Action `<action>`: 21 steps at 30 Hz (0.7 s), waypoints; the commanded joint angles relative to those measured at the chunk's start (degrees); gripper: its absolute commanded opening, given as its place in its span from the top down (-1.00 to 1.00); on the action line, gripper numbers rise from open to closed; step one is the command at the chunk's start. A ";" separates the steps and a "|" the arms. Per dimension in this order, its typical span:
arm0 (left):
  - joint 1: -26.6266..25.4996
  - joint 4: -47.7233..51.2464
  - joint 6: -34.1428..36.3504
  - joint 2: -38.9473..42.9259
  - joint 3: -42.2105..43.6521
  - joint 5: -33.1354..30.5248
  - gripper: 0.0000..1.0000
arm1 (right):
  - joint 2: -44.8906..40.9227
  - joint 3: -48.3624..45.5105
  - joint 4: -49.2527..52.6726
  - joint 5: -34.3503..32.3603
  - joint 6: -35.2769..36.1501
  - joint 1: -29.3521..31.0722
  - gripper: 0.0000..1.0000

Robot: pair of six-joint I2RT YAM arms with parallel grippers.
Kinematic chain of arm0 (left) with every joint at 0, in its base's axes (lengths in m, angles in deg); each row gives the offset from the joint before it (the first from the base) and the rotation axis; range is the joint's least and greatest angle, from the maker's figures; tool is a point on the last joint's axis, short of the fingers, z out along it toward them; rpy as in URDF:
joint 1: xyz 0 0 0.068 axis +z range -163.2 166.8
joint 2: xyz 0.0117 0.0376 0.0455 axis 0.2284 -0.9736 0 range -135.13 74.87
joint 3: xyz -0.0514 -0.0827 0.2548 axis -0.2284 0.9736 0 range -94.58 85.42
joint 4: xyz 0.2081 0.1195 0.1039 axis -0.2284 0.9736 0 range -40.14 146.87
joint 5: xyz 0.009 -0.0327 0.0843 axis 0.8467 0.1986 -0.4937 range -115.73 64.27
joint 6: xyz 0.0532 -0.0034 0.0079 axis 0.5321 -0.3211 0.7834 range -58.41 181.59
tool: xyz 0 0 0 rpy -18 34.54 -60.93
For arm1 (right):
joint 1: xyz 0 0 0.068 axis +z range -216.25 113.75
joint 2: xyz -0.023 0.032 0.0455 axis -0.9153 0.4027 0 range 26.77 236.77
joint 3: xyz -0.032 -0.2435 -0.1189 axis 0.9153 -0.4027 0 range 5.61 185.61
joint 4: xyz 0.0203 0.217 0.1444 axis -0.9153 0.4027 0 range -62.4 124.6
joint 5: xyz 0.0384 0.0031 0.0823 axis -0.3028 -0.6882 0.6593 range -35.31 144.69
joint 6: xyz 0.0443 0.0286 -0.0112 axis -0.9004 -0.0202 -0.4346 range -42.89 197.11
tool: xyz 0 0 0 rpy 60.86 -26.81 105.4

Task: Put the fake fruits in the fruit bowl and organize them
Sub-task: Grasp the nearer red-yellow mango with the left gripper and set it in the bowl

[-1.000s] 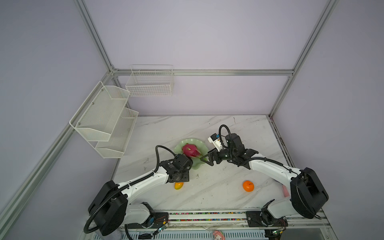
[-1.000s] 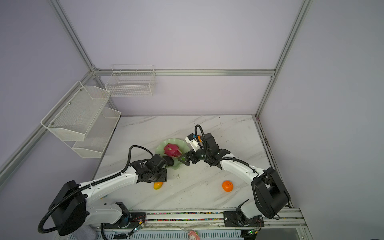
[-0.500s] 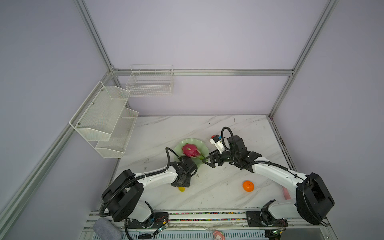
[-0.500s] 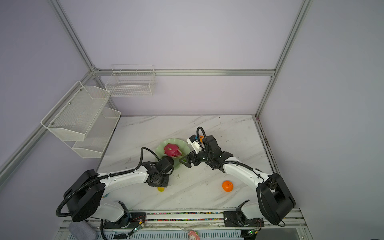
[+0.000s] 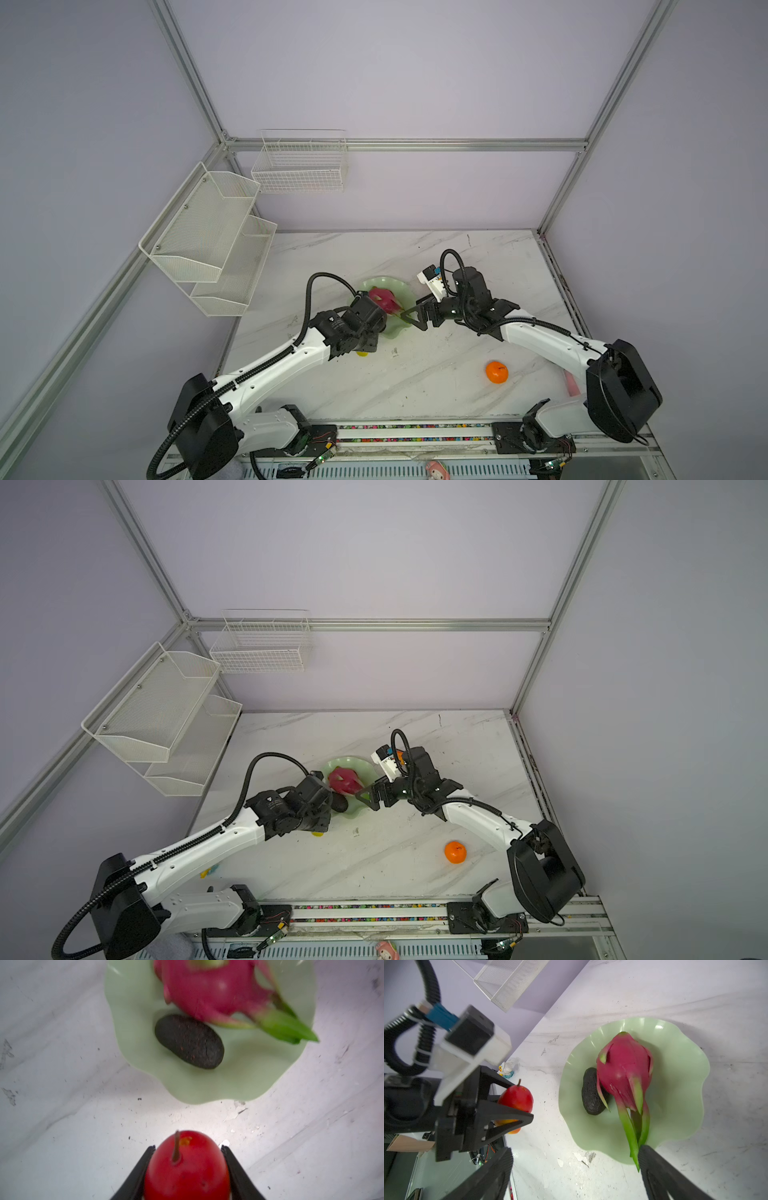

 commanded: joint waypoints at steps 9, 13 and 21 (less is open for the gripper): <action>13.60 4.34 17.80 -20.85 -23.17 6.32 0.17 | -1.23 1.06 1.66 0.12 2.21 0.33 -0.95; 14.97 5.95 18.85 -26.72 -26.52 7.09 0.17 | -3.54 -1.92 -0.95 -0.05 0.45 0.33 -0.95; 15.50 5.49 19.50 -30.77 -27.37 6.73 0.13 | -3.99 -1.13 2.63 -0.85 2.06 0.33 -0.95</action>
